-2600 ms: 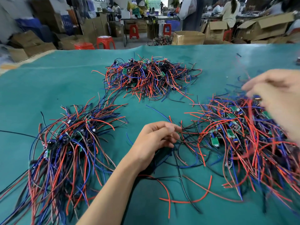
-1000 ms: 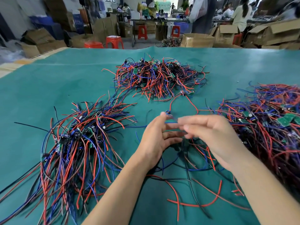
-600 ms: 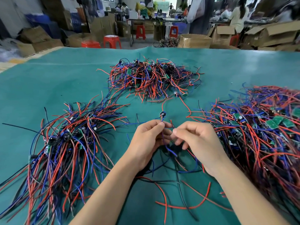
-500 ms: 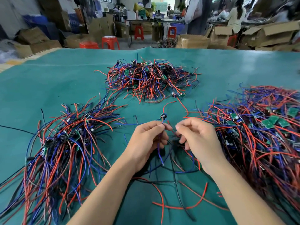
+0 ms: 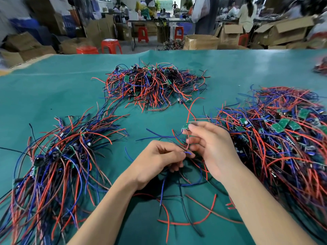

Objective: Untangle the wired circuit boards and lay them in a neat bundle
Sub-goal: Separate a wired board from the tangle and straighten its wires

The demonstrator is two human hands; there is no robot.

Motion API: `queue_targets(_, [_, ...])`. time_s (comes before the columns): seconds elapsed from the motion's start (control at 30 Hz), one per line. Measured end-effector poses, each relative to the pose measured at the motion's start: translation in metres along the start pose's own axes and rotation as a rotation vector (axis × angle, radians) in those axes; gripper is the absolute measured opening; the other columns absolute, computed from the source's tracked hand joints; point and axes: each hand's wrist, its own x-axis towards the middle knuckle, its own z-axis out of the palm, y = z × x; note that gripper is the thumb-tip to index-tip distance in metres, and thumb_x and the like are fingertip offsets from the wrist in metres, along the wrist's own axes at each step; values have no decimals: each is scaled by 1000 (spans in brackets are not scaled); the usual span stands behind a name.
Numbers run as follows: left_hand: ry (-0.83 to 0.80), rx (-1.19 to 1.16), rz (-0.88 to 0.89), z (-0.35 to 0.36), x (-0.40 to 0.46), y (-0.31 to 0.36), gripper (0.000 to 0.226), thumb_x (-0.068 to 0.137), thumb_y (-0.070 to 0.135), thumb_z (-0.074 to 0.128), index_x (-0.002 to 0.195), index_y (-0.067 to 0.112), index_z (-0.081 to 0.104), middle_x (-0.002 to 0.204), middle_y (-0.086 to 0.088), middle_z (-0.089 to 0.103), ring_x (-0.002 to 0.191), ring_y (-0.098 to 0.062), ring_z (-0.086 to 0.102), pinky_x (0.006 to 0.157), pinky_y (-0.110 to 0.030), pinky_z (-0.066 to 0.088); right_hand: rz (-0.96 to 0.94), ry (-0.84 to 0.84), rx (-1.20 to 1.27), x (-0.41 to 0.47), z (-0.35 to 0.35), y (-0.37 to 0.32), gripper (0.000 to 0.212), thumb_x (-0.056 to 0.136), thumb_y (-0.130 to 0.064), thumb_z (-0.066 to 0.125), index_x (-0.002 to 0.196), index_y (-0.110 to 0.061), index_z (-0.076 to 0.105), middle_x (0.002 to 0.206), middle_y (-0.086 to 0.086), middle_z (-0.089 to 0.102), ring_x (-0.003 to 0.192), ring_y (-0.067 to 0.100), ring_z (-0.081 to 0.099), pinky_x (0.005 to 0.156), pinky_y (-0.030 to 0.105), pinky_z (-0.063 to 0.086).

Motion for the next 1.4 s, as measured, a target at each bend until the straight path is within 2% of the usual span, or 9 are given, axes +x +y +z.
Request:
queue_targets(0.13, [113,-166,-34,3,2,0,18,92,11,58,90,6,75,81,-16,68,68,-17,61,63,-22,51,53,-58,199,1,-1,0,4,84,-9,71,83,-10,74,74,8,71,61,14,58,53,19,50])
queue_targets(0.23, [225,-300,-67,4,5,0,17,97,2,52,102,-1,69,90,-20,68,75,-22,64,68,-25,57,137,-109,309,1,-3,-3,27,68,-16,76,94,-6,78,77,6,69,66,11,61,56,18,52])
queue_targets(0.37, [266,-379,-13,1,5,3,31,84,20,64,109,2,67,107,-21,65,101,-29,62,92,-40,53,202,-172,327,0,-3,-3,34,63,-19,79,95,-6,82,73,2,66,63,10,59,56,18,51])
queue_targets(0.53, [195,-350,5,0,2,5,12,85,28,73,89,17,77,95,-12,71,91,-20,65,80,-28,54,95,-189,140,-3,4,0,21,63,-23,79,82,-14,75,69,6,65,59,15,56,52,19,46])
queue_targets(0.77, [137,-307,29,-3,2,0,32,86,20,66,96,-11,69,80,-15,70,78,-18,64,77,-24,52,3,-110,-1,-4,4,4,31,62,-22,81,85,-9,64,64,1,64,60,18,51,57,26,36])
queue_targets(0.9, [136,-329,12,-2,3,0,25,87,16,65,93,-7,72,66,-10,63,64,-15,58,66,-18,49,-8,-100,14,-4,5,5,37,58,-27,84,84,-11,65,66,0,59,57,13,49,54,24,38])
queue_targets(1.13, [178,-266,13,-2,4,0,22,96,2,52,84,-2,70,52,-7,53,59,-16,55,68,-20,50,89,-167,159,0,5,8,35,64,-28,82,91,-11,67,65,0,59,59,15,58,58,24,47])
queue_targets(1.27, [177,-267,14,-2,4,0,21,95,7,56,83,2,72,52,-7,53,60,-17,55,69,-21,50,57,-152,163,0,2,6,21,72,-17,77,90,-7,70,69,-1,64,57,9,62,54,20,52])
queue_targets(1.4, [118,-284,13,-2,2,2,16,89,17,66,83,7,76,55,-10,58,61,-18,58,72,-23,53,132,-90,279,1,3,2,21,70,-21,78,86,-11,69,65,-3,60,51,7,55,47,17,46])
